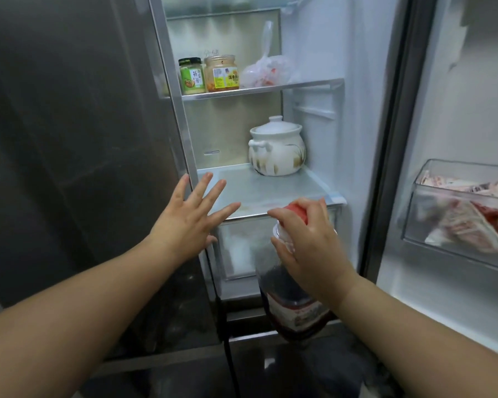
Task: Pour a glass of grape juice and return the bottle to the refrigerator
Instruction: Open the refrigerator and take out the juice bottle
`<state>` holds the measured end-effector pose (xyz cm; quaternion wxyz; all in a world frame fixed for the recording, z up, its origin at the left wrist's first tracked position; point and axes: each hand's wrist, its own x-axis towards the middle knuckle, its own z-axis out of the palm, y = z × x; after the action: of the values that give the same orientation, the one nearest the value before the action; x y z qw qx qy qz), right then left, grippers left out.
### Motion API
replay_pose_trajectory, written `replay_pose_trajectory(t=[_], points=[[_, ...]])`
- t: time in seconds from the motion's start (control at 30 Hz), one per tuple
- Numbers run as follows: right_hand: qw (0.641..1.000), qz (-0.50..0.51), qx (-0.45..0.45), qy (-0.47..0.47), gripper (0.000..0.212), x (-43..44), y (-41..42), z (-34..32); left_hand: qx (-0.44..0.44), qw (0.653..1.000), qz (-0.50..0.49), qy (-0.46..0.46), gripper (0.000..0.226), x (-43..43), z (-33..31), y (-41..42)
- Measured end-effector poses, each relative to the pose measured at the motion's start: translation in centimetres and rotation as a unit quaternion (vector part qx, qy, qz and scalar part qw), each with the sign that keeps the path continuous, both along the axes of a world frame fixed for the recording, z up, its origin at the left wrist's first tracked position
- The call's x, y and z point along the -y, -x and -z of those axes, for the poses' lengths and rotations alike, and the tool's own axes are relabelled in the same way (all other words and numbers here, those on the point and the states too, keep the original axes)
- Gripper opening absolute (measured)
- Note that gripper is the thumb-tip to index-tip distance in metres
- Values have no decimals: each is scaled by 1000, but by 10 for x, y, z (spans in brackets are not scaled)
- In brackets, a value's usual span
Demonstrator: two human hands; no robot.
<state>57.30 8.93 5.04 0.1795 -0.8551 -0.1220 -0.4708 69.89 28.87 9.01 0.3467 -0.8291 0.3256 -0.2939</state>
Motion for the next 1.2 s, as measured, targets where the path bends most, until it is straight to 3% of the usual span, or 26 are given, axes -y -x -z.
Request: replay_pose_trajectory(t=[0.43,0.57,0.63,0.73,0.8,0.9,1.07,1.2], points=[[997,70,-39,-10,48,18,18,2,-12,999,7,33,87,11,-5,-13],[996,69,-49,-10,46,22,30,-1,-61,990,49,121,100,22,-7,3],[996,71,-55,-15,49,25,38,-3,-152,963,122,188,108,36,-9,30],[996,50,-59,-42,51,32,53,-7,-369,863,209,273,118,56,-8,84],[995,25,-65,-67,51,35,65,-12,-448,815,224,291,126,70,-1,112],[996,-13,-64,-66,47,37,82,-17,-468,789,230,325,135,94,14,133],[994,-16,-73,-79,52,45,108,-26,-444,738,316,398,125,120,23,156],[985,-20,-138,-107,66,48,128,-32,-477,668,365,438,108,133,30,170]])
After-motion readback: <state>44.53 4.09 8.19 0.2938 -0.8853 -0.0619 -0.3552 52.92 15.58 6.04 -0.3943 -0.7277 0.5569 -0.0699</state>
